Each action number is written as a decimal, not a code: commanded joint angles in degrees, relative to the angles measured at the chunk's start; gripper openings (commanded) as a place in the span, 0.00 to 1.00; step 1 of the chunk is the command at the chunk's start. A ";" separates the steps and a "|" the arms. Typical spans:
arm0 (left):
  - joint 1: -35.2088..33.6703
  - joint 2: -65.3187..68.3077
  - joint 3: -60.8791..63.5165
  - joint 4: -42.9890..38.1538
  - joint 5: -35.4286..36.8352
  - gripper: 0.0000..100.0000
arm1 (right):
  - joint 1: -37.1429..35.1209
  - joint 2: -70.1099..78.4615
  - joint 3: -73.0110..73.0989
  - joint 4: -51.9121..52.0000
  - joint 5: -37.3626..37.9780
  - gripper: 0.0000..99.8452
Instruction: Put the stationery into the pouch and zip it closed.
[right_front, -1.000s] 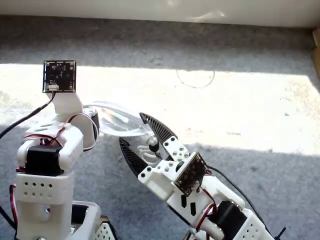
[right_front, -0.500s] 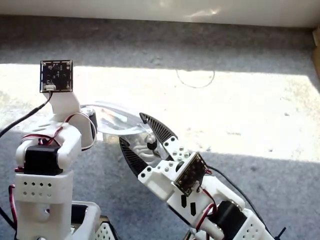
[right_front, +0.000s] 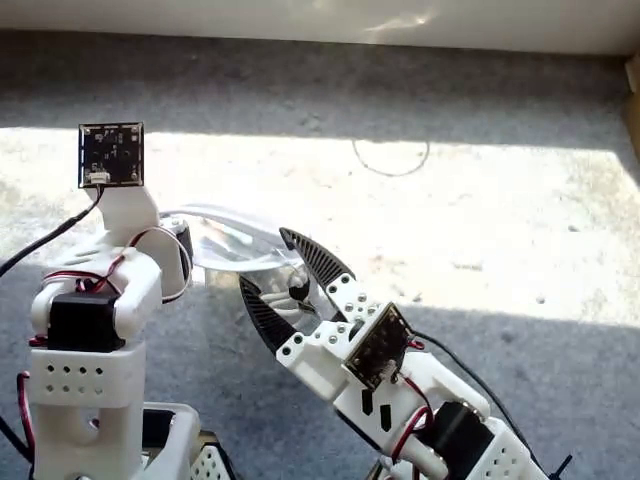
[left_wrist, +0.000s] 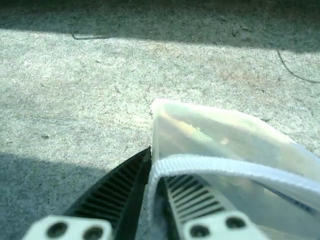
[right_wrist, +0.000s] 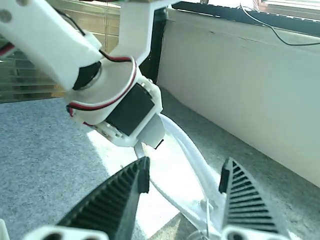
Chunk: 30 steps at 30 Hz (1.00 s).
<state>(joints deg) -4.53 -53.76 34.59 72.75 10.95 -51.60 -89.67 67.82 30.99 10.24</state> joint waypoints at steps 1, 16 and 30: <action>-0.75 -1.01 -0.48 -0.97 0.53 0.01 | 3.12 -1.19 -1.89 5.14 0.62 0.22; -0.84 -1.10 -0.48 -0.88 0.53 0.01 | 9.10 -15.60 -1.36 21.93 0.62 0.22; -0.84 -0.92 -0.48 -0.88 0.44 0.01 | 13.05 -15.69 4.18 24.31 0.26 0.22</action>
<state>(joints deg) -4.53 -53.93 34.59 72.75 10.95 -39.12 -104.62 72.31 54.46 10.24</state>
